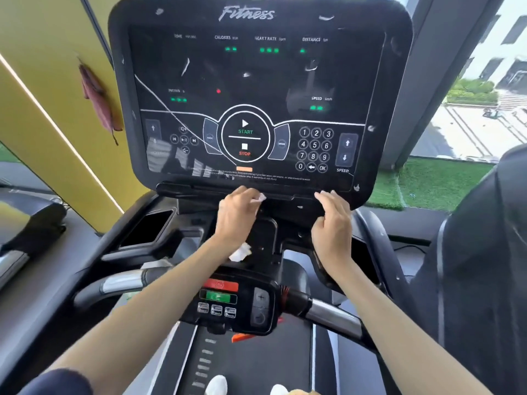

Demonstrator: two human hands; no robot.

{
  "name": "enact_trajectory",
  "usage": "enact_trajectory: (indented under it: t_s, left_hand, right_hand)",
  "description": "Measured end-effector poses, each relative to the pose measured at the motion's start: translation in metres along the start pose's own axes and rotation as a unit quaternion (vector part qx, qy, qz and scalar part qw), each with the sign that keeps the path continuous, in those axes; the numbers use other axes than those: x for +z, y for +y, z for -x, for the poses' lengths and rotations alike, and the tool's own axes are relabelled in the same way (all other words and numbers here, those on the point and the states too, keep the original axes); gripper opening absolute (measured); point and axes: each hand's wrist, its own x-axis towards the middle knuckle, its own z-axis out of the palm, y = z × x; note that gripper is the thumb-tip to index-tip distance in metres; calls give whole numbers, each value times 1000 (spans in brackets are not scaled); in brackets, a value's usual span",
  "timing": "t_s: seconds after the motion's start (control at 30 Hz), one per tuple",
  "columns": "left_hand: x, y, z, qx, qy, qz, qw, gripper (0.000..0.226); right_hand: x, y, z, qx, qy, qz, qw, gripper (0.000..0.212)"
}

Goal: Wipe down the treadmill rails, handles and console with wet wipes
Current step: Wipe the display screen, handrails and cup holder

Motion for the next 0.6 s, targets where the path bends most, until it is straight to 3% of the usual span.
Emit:
enact_trajectory:
  t_s: [0.13, 0.27, 0.37, 0.53, 0.6]
  left_hand:
    - [-3, 4, -1, -89, 41, -3, 995, 4]
    - [35, 59, 5, -18, -16, 22, 999, 10]
    - [40, 62, 8, 8, -32, 30, 999, 7]
    - [21, 27, 6, -117, 29, 20, 992, 8]
    - [28, 43, 6, -112, 28, 35, 993, 7]
  right_hand:
    - [-4, 4, -1, 9, -16, -37, 999, 55]
    - [-16, 9, -14, 23, -39, -47, 998, 52]
    - [-23, 13, -19, 22, -63, -73, 995, 54]
    - [-31, 10, -22, 86, -95, -152, 980, 70]
    - [-36, 10, -24, 108, -103, -189, 971, 77]
